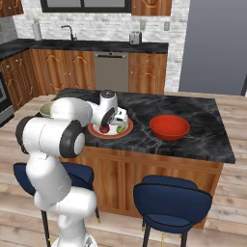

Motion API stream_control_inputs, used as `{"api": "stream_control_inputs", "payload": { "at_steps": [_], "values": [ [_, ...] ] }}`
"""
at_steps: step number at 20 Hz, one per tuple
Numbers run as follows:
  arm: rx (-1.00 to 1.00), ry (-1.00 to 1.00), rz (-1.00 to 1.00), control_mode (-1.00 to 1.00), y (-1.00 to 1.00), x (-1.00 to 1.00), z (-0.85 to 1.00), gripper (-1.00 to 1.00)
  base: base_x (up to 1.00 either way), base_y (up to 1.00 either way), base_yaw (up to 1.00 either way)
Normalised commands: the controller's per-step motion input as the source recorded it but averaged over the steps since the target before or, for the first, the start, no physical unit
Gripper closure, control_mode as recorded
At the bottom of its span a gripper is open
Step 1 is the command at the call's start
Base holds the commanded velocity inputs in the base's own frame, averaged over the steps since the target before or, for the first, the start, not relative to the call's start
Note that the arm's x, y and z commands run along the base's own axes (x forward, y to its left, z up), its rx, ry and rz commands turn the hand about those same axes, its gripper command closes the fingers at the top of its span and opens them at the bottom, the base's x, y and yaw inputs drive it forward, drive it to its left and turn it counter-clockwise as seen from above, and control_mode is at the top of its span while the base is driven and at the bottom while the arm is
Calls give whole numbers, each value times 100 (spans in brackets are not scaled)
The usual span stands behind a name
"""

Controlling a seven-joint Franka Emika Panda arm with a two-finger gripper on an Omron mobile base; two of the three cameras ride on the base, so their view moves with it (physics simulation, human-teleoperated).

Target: Take the fruits from the plate on the dining counter and place two fruits in each bowl.

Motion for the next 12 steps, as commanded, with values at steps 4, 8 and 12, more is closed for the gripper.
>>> {"api": "stream_control_inputs", "payload": {
  "at_steps": [4,8,12],
  "values": [
    [2,11,0,-100,-26,75,-24,-100,0,0,0],
    [0,8,0,-100,0,48,-43,-100,0,0,0],
    [0,1,0,-100,0,40,-41,-100,0,0,0]
  ]
}}
